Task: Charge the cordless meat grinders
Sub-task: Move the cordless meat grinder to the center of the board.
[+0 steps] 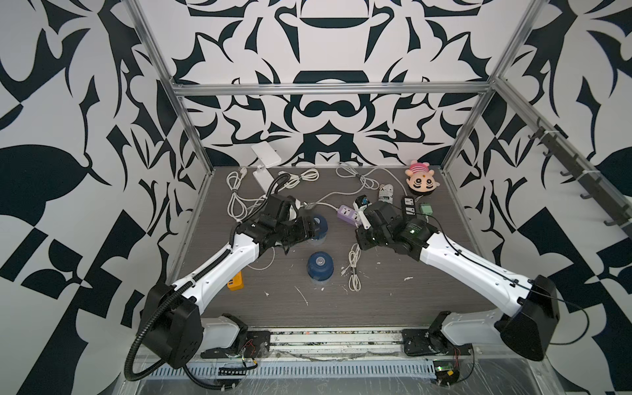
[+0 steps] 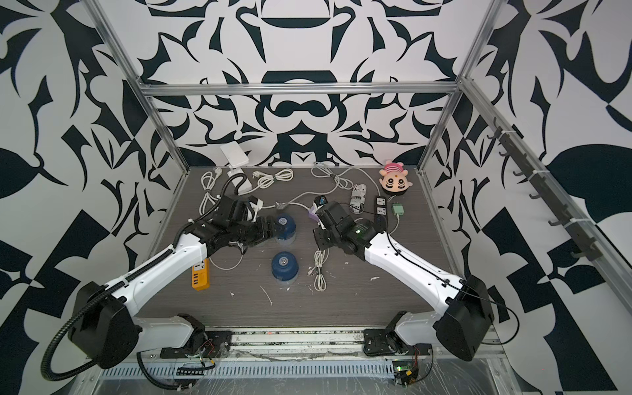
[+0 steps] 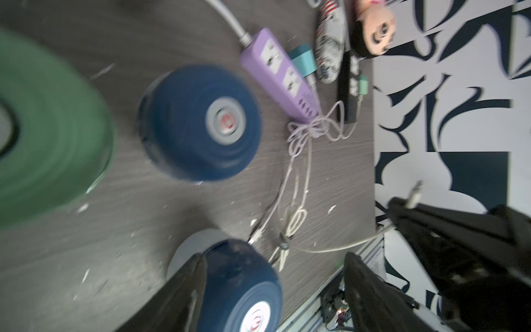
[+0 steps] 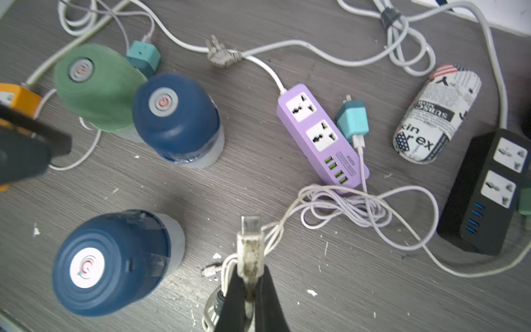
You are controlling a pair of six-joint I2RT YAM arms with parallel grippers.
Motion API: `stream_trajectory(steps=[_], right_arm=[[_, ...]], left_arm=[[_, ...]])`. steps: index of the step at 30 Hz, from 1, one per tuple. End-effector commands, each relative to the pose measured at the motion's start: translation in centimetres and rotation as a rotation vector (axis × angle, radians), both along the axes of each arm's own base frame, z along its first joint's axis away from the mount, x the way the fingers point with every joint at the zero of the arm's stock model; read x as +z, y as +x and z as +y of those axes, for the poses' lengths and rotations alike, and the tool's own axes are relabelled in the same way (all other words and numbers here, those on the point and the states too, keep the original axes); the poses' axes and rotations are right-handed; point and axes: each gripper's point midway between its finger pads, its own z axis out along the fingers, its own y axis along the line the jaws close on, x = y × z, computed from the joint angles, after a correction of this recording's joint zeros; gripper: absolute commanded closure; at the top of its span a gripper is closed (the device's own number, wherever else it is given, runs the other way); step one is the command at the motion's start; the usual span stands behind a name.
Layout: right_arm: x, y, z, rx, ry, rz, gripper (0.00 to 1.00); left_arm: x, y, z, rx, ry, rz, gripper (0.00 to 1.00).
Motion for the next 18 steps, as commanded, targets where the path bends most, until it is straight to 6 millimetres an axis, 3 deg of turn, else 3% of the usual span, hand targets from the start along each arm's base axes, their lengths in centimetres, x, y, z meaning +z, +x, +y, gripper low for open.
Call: stream_trajectory(steps=[1,6,18], right_arm=[[-0.7,-0.4,-0.8,-0.017,-0.019,0.007,1.00],[-2.4,-0.8,-0.4,-0.019,-0.003,0.056,1.00],[-3.0,-1.9,-1.4,-0.027,0.009,0.048,1.00]], left_arm=[[-2.3,-2.4,1.2,0.027,0.074,0.056,0.16],[-3.1,-4.1,-0.3,-0.008,0.085,0.083,0.11],[-1.5,-4.0,-5.5,-0.102,-0.119,0.113,0.10]])
